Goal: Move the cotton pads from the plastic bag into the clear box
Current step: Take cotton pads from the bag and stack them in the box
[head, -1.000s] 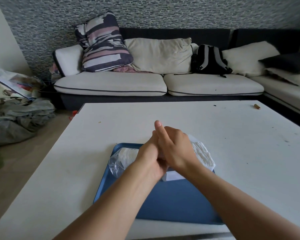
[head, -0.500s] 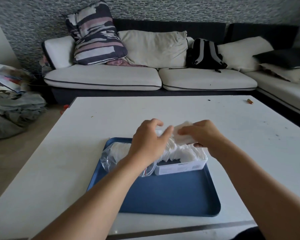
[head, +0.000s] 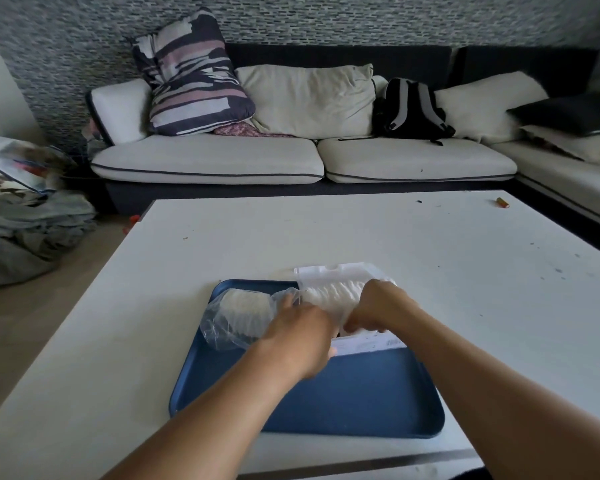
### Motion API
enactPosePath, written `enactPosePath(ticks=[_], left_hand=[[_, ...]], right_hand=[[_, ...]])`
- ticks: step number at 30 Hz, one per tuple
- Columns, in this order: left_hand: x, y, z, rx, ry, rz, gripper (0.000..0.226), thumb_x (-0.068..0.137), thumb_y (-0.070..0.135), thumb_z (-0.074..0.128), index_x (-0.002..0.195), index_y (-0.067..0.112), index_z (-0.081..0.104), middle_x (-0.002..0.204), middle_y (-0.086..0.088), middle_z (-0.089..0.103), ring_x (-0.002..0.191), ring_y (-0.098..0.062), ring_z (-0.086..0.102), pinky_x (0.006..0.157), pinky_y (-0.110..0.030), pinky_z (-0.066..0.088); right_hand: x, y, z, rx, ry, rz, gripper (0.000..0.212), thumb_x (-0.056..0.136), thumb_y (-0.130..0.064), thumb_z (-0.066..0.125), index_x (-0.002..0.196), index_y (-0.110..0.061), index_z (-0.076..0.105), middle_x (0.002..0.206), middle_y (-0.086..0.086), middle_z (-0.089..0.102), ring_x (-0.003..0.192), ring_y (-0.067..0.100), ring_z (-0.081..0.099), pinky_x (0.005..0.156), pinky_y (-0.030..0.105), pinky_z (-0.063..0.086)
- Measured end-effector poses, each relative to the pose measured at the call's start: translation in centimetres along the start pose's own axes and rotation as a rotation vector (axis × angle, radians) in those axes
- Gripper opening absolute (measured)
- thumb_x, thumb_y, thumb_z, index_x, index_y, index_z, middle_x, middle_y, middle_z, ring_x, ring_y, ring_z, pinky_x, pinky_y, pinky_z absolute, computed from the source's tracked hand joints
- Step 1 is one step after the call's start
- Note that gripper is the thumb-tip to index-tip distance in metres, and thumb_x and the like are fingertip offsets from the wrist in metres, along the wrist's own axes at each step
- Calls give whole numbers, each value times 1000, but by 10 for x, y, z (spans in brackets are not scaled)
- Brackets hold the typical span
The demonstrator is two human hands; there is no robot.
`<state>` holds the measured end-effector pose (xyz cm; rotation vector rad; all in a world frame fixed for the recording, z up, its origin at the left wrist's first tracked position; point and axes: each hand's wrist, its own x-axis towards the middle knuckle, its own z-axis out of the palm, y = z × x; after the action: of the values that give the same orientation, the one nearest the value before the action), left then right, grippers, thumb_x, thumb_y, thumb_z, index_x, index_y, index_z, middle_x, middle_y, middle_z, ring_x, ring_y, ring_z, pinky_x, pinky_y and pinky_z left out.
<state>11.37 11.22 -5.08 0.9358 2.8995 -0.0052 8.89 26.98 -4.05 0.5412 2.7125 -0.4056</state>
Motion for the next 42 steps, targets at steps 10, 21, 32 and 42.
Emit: enactPosePath(ticks=[10, 21, 32, 42], left_hand=[[3, -5, 2, 23, 57, -3, 23, 88, 7, 64, 99, 22, 76, 104, 0, 73, 108, -23, 61, 107, -39, 38], [-3, -4, -7, -47, 79, 8, 18, 91, 9, 62, 90, 20, 77, 94, -3, 73, 97, -23, 64, 90, -33, 50], [-1, 0, -8, 113, -61, 17, 18, 89, 6, 53, 83, 18, 65, 84, -2, 63, 101, -27, 62, 93, -39, 48], [-7, -7, -12, -98, 22, 11, 20, 94, 17, 54, 94, 22, 74, 97, 0, 72, 98, -21, 63, 77, -27, 40]], right_hand=[[-6, -2, 21, -181, 145, -49, 14, 82, -28, 64, 89, -21, 55, 89, -3, 62, 87, 22, 63, 76, 33, 54], [-18, 0, 3, -154, 151, 5, 34, 67, -39, 80, 89, -19, 63, 76, -5, 61, 78, 16, 65, 66, 25, 50], [-43, -17, -13, 529, -283, -123, 26, 90, -11, 51, 86, 4, 72, 79, 12, 76, 77, 25, 75, 88, 40, 61], [-37, -27, -7, 290, -237, -110, 10, 85, -9, 56, 85, -6, 66, 84, 9, 66, 71, 30, 69, 83, 42, 61]])
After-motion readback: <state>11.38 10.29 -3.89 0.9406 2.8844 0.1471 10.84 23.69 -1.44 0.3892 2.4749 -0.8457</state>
